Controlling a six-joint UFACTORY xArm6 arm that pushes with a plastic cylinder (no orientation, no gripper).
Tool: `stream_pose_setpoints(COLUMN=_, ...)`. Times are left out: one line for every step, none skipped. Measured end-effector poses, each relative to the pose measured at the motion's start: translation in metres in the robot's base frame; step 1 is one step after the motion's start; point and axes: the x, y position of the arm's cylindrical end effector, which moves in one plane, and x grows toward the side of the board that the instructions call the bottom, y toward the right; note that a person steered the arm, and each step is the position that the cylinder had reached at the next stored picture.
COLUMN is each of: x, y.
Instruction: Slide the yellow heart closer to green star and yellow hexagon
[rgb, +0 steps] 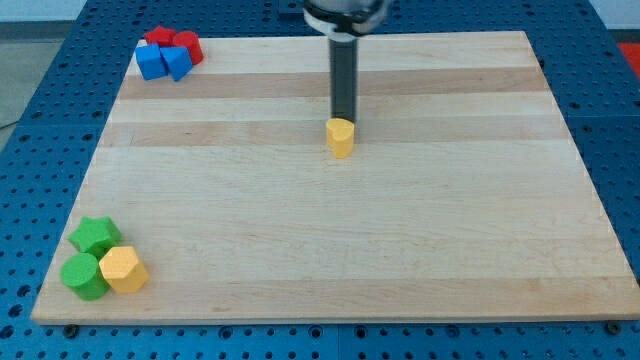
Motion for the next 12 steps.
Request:
stream_pose_setpoints(x=0.030, y=-0.032)
stream_pose_setpoints(x=0.064, y=-0.095)
stream_pose_setpoints(x=0.062, y=-0.105)
stream_pose_setpoints(x=0.044, y=-0.072)
stream_pose_setpoints(x=0.045, y=-0.016)
stream_pose_setpoints(x=0.070, y=-0.019)
stream_pose_setpoints(x=0.100, y=-0.079)
stream_pose_setpoints(x=0.111, y=-0.133)
stream_pose_setpoints(x=0.111, y=-0.136)
stream_pose_setpoints(x=0.105, y=-0.115)
stream_pose_setpoints(x=0.099, y=-0.134)
stream_pose_setpoints(x=0.115, y=-0.183)
